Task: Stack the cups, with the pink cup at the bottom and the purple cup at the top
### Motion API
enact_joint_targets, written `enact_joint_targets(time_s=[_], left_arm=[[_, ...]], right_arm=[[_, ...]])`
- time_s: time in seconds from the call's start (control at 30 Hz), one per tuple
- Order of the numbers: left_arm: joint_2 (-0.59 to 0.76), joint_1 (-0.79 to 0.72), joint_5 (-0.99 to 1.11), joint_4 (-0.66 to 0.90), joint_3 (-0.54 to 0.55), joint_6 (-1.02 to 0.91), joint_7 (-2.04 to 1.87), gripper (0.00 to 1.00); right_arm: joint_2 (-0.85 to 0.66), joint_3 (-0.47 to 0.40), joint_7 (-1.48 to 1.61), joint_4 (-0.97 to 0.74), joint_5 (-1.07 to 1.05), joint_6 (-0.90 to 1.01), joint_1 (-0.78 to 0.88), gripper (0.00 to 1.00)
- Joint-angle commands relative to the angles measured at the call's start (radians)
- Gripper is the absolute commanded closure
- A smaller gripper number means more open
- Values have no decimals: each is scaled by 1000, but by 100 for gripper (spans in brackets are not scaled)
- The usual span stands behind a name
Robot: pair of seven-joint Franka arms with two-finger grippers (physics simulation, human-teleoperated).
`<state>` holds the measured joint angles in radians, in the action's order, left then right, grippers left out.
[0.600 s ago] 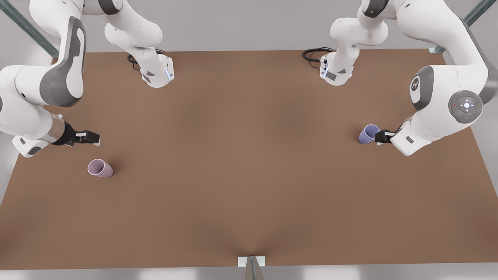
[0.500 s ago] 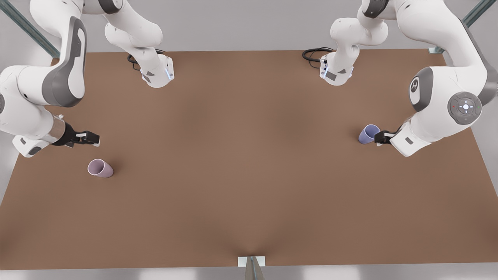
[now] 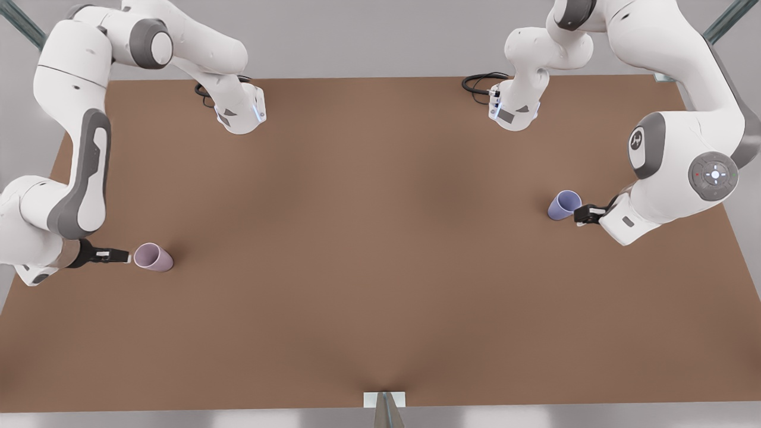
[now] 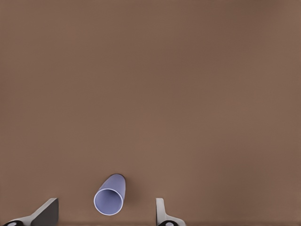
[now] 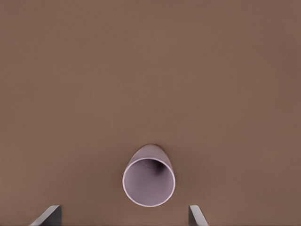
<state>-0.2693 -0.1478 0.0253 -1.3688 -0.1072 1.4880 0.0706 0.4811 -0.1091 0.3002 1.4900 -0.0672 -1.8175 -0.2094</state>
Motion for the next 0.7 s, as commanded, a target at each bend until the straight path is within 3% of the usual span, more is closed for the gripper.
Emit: enact_joint_targets(time_s=[0.0,0.13,0.37,0.67], left_arm=[[-1,1,-2,0,-3,0,6,0],[-16,1,-2,0,-3,1,5,0],[-27,1,-2,0,-6,1,6,0],[-34,1,-2,0,-6,1,6,0]], right_arm=[[43,2,347,-13,-19,-75,-30,0],[96,0,419,1,1,-221,-44,0],[-22,3,530,323,24,-496,-65,0],[-13,6,560,421,35,-615,-77,0]])
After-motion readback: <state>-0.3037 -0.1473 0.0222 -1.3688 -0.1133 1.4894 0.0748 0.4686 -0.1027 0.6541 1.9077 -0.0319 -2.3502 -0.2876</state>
